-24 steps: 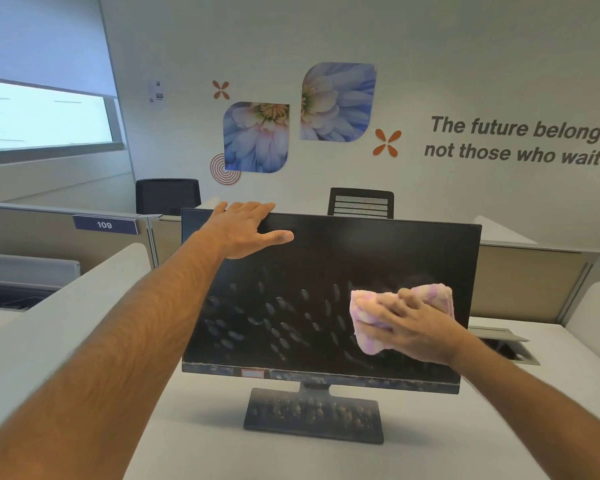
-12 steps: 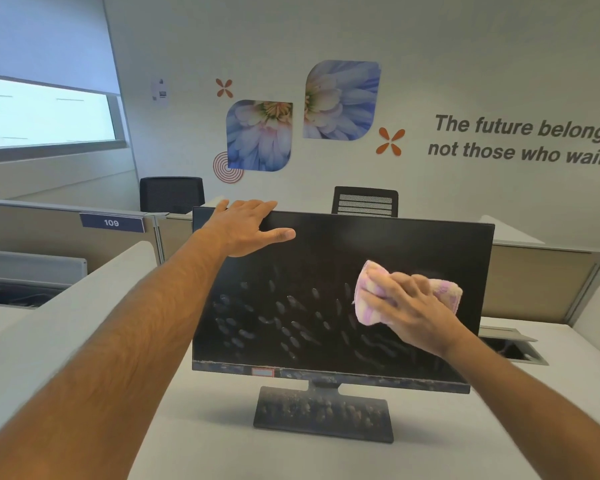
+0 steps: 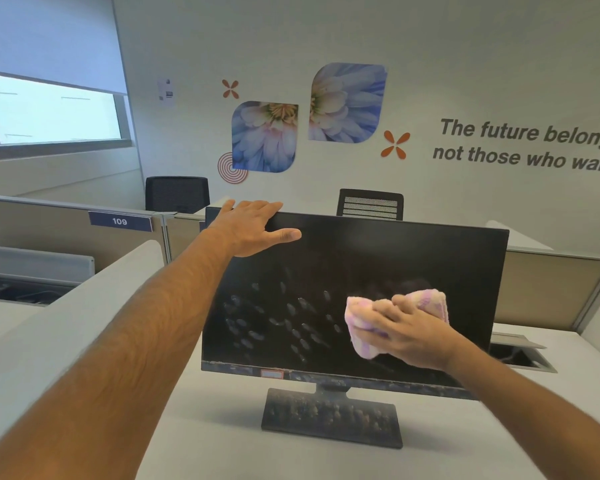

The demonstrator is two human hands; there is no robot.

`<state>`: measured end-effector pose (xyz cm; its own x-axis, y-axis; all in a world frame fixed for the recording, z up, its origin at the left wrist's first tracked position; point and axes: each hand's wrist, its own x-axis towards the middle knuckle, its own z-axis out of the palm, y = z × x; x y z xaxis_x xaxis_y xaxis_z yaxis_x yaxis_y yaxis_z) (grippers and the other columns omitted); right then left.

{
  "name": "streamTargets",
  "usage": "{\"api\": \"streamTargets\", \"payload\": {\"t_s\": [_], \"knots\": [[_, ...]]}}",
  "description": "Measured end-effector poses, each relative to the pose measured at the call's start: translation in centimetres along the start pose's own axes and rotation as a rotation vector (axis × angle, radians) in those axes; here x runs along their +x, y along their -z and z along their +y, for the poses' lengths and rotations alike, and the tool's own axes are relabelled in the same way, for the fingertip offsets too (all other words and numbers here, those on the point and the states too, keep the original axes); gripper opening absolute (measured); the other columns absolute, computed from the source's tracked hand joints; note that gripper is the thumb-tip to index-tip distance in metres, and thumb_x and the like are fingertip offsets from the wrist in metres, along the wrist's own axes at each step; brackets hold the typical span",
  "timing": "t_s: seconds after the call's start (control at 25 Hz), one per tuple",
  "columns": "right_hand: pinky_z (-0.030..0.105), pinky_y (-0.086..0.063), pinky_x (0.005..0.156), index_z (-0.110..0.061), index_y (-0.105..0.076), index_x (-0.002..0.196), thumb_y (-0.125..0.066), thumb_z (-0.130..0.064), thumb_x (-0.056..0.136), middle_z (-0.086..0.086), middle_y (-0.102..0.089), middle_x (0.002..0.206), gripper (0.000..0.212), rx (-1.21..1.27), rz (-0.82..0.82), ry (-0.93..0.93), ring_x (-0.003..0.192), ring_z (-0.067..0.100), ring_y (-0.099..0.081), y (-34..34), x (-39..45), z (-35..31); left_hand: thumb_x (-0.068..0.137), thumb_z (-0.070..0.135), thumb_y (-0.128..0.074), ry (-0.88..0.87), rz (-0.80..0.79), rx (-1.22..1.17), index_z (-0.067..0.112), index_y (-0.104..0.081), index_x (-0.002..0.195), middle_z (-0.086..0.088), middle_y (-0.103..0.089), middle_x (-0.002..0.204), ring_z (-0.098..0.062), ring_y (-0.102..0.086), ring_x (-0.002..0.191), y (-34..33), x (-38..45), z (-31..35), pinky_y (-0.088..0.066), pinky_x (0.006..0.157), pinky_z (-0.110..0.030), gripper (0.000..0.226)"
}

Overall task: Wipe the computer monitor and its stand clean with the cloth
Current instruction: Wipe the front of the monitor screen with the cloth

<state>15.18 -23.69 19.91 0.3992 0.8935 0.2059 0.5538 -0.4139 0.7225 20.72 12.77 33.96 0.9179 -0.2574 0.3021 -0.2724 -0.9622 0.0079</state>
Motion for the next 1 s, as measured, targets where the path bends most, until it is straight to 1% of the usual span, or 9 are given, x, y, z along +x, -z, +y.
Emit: {"api": "streamTargets", "payload": {"t_s": [0.16, 0.28, 0.36, 0.48, 0.64, 0.68, 0.8, 0.84, 1.0], "knots": [[0.054, -0.049, 0.093, -0.019, -0.056, 0.137, -0.086, -0.017, 0.070, 0.016, -0.047, 0.148, 0.073, 0.087, 0.172, -0.434, 0.119, 0.037, -0.052, 0.8, 1.4, 1.9, 0.059, 0.098, -0.003, 0.010, -0.002, -0.012, 0.032, -0.020, 0.157, 0.001, -0.023, 0.165, -0.029, -0.021, 0.151, 0.1, -0.1, -0.8, -0.006, 0.120, -0.061, 0.120], [0.051, -0.053, 0.088, -0.022, -0.054, 0.136, -0.087, -0.022, 0.067, 0.013, -0.052, 0.140, 0.076, 0.015, 0.036, -0.058, 0.114, 0.035, -0.055, 0.2, 1.5, -0.2, 0.059, 0.098, -0.004, 0.016, -0.003, -0.013, 0.032, -0.021, 0.157, 0.001, -0.024, 0.164, -0.029, -0.022, 0.151, 0.1, -0.2, -1.4, -0.006, 0.120, -0.061, 0.119], [0.051, -0.053, 0.088, -0.023, -0.055, 0.135, -0.088, -0.023, 0.066, 0.011, -0.052, 0.139, 0.076, -0.015, 0.022, -0.009, 0.113, 0.034, -0.056, 1.0, 1.7, 0.7, 0.060, 0.098, -0.004, 0.020, -0.004, -0.014, 0.031, -0.022, 0.157, 0.000, -0.025, 0.164, -0.030, -0.023, 0.150, 0.3, -0.3, -1.8, -0.007, 0.121, -0.061, 0.119], [0.052, -0.045, 0.091, -0.020, -0.056, 0.137, -0.083, -0.018, 0.073, 0.015, -0.046, 0.149, 0.070, 0.086, 0.195, -0.457, 0.118, 0.036, -0.053, 1.7, 2.9, 2.1, 0.057, 0.101, 0.000, 0.022, 0.000, -0.014, 0.031, -0.023, 0.156, 0.000, -0.027, 0.163, -0.030, -0.025, 0.149, 0.2, -0.3, -2.3, -0.009, 0.121, -0.061, 0.124], [0.053, -0.051, 0.091, -0.022, -0.051, 0.138, -0.086, -0.022, 0.069, 0.013, -0.049, 0.141, 0.078, -0.023, 0.026, -0.001, 0.115, 0.035, -0.054, 0.9, 3.0, -0.2, 0.053, 0.102, 0.002, 0.014, 0.002, -0.016, 0.031, -0.025, 0.156, 0.000, -0.030, 0.162, -0.031, -0.028, 0.148, 0.1, -0.3, -2.4, -0.010, 0.120, -0.062, 0.128], [0.052, -0.051, 0.092, -0.022, -0.051, 0.137, -0.086, -0.021, 0.068, 0.012, -0.050, 0.141, 0.078, -0.025, 0.024, -0.008, 0.116, 0.035, -0.054, 1.2, 3.0, 0.2, 0.054, 0.102, 0.002, 0.010, 0.002, -0.016, 0.031, -0.025, 0.156, 0.000, -0.030, 0.162, -0.031, -0.028, 0.148, 0.1, -0.3, -2.4, -0.011, 0.120, -0.062, 0.127], [0.053, -0.045, 0.093, -0.020, -0.057, 0.137, -0.084, -0.018, 0.072, 0.015, -0.046, 0.150, 0.070, 0.095, 0.172, -0.491, 0.119, 0.037, -0.052, 1.8, 4.0, 1.3, 0.052, 0.103, 0.003, 0.006, 0.007, -0.016, 0.031, -0.026, 0.156, 0.000, -0.031, 0.162, -0.031, -0.030, 0.147, 0.0, -0.3, -2.5, -0.013, 0.120, -0.063, 0.130], [0.053, -0.044, 0.094, -0.020, -0.057, 0.137, -0.083, -0.019, 0.073, 0.015, -0.044, 0.151, 0.069, 0.091, 0.202, -0.520, 0.119, 0.037, -0.052, 2.0, 4.5, 1.0, 0.051, 0.104, 0.004, 0.007, 0.007, -0.016, 0.031, -0.025, 0.156, 0.000, -0.031, 0.162, -0.031, -0.030, 0.147, 0.0, -0.2, -2.6, -0.013, 0.120, -0.063, 0.131], [0.051, -0.052, 0.090, -0.022, -0.055, 0.135, -0.087, -0.021, 0.066, 0.011, -0.052, 0.140, 0.076, -0.027, 0.069, -0.023, 0.114, 0.034, -0.054, 1.7, 4.5, -0.3, 0.055, 0.103, 0.000, 0.002, 0.006, -0.019, 0.030, -0.026, 0.155, 0.001, -0.032, 0.161, -0.031, -0.031, 0.146, 0.0, -0.2, -2.7, -0.015, 0.119, -0.063, 0.126]]}}
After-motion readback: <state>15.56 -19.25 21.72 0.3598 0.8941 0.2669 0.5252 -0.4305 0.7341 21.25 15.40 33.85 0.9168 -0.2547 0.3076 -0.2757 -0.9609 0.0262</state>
